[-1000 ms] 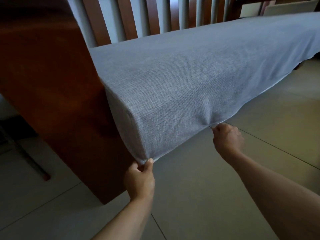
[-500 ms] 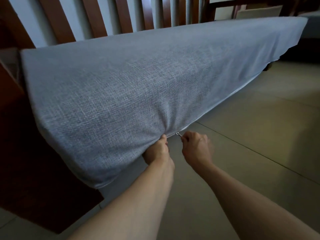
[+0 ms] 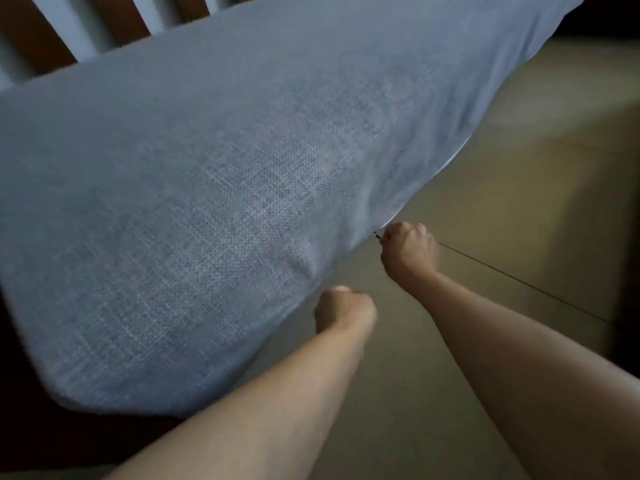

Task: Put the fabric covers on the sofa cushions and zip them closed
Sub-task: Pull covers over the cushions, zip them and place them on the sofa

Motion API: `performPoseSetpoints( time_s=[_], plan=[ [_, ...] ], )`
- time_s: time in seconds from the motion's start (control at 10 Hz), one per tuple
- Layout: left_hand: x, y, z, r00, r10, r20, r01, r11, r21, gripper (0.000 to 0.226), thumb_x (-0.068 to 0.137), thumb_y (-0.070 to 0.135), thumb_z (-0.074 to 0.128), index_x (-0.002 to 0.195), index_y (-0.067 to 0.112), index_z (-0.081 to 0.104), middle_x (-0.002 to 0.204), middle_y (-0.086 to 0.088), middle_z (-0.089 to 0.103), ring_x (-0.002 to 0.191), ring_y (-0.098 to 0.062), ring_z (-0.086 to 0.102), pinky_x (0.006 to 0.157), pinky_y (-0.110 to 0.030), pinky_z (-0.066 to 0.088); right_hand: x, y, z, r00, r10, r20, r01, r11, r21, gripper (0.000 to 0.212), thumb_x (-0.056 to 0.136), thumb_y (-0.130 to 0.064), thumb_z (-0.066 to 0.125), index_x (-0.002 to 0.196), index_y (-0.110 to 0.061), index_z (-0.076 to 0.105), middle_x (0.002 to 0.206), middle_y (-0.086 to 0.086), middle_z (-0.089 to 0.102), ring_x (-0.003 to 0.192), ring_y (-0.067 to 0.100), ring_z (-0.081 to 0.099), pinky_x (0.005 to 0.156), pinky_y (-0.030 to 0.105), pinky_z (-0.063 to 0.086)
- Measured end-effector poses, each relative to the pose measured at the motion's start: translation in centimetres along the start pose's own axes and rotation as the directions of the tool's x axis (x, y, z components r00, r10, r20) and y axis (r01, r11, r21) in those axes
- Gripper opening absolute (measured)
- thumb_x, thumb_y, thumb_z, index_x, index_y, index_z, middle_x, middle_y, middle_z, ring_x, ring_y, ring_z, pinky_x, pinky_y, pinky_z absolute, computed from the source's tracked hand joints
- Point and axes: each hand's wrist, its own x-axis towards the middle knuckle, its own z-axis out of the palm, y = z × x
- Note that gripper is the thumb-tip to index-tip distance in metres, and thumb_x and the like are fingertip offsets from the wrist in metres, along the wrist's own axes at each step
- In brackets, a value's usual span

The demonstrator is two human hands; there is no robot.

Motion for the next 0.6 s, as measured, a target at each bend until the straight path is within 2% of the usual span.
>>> performPoseSetpoints(
  time_s=[0.1, 0.2, 0.3, 0.4, 0.5, 0.6],
  plan=[
    [-1.2, 5.5, -1.8, 0.677, 0.573, 0.462, -0.641, 0.152, 0.752, 0.036, 0.09, 0.011, 0.045, 0.124, 0.019, 0.054, 0.134, -0.003, 0.048, 0.13, -0.024, 0.037, 0.108, -0.035, 0.026, 0.4, -0.7, -1.4, 0.994, 0.056, 0.092, -0.061, 0.997, 0.052, 0.027, 0.094, -0.014, 0.039, 0.103, -0.009, 0.064, 0.111, 0.018, 0.058, 0.107, 0.036, 0.052, 0.084, 0.035, 0.039],
    [0.3, 10.3, -4.6, 0.569, 0.206, 0.796, -0.452, -0.73, 0.513, 0.047, 0.1, 0.024, 0.029, 0.145, 0.011, 0.028, 0.157, -0.013, 0.005, 0.144, -0.031, -0.006, 0.112, -0.048, -0.013, 0.4, -0.9, -2.1, 0.985, 0.093, 0.146, -0.111, 0.986, 0.123, 0.027, 0.096, -0.018, 0.04, 0.108, -0.01, 0.063, 0.113, 0.019, 0.056, 0.11, 0.037, 0.051, 0.088, 0.036, 0.039],
    [1.7, 11.3, -5.9, 0.712, -0.058, 0.7, -0.328, -0.908, 0.259, 0.054, 0.101, 0.031, 0.024, 0.15, 0.014, 0.009, 0.156, -0.016, -0.012, 0.143, -0.033, -0.015, 0.11, -0.05, -0.017, 0.7, -0.9, -2.7, 0.98, 0.1, 0.174, -0.127, 0.98, 0.152, 0.026, 0.096, -0.017, 0.041, 0.106, -0.008, 0.063, 0.109, 0.019, 0.056, 0.105, 0.037, 0.052, 0.082, 0.035, 0.038],
    [2.2, 11.4, -5.2, 0.749, -0.161, 0.643, -0.357, -0.915, 0.187, 0.057, 0.101, 0.036, 0.024, 0.15, 0.015, 0.004, 0.156, -0.013, -0.013, 0.142, -0.032, -0.016, 0.111, -0.05, -0.014, 1.0, -0.7, -3.1, 0.983, 0.053, 0.177, -0.08, 0.985, 0.151, 0.025, 0.096, -0.014, 0.041, 0.099, -0.004, 0.064, 0.102, 0.021, 0.058, 0.097, 0.038, 0.055, 0.069, 0.033, 0.033],
    [3.4, 11.7, -3.8, 0.732, -0.234, 0.64, -0.375, -0.923, 0.092, 0.065, 0.1, 0.044, 0.026, 0.15, 0.014, 0.0, 0.157, -0.011, -0.012, 0.143, -0.031, -0.014, 0.112, -0.05, -0.011, 1.5, 0.3, -2.7, 0.986, -0.005, 0.168, -0.016, 0.992, 0.124, 0.024, 0.094, -0.012, 0.04, 0.092, -0.004, 0.062, 0.094, 0.02, 0.059, 0.091, 0.037, 0.057, 0.064, 0.031, 0.029],
    [5.3, 12.2, -2.4, 0.708, -0.307, 0.636, -0.382, -0.924, -0.021, 0.073, 0.097, 0.053, 0.029, 0.151, 0.014, -0.001, 0.157, -0.01, -0.011, 0.144, -0.028, -0.013, 0.112, -0.049, -0.011, 2.5, 1.2, -1.5, 0.989, -0.053, 0.135, 0.037, 0.993, 0.115, 0.028, 0.097, -0.017, 0.036, 0.091, -0.007, 0.061, 0.092, 0.017, 0.061, 0.087, 0.035, 0.058, 0.062, 0.03, 0.024]
  ],
)
